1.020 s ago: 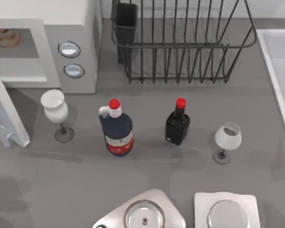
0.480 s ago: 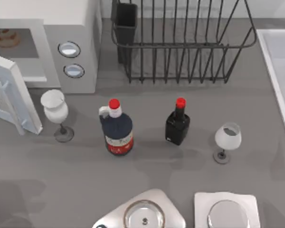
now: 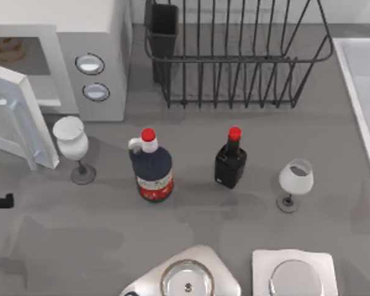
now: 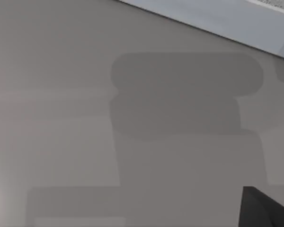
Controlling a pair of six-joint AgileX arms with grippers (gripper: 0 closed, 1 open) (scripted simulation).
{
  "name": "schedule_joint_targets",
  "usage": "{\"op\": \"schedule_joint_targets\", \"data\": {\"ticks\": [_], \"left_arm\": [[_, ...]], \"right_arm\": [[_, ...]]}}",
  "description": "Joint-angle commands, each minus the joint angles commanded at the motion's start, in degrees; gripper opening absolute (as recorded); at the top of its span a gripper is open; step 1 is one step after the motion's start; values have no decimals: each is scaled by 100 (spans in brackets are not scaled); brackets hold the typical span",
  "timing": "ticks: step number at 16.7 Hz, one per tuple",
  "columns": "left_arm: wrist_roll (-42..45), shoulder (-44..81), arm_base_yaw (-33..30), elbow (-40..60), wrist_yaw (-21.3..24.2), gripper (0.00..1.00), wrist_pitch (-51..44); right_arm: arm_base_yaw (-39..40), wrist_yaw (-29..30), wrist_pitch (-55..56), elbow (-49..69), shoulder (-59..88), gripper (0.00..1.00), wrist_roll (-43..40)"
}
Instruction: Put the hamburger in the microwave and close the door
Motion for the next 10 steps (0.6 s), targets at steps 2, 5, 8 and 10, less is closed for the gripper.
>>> {"op": "schedule_joint_targets", "data": {"ticks": [2, 5, 8, 10], "left_arm": [[-381, -227, -420, -123, -337, 0, 29], [-556, -356, -602, -184, -503, 0, 49], [-553, -331, -582, -163, -481, 0, 46], [-522, -285, -562, -83, -540, 0, 85]], "right_arm": [[0, 0, 0, 0, 0, 100, 0], [0, 0, 0, 0, 0, 100, 0], [0, 0, 0, 0, 0, 100, 0], [0, 0, 0, 0, 0, 100, 0]]}}
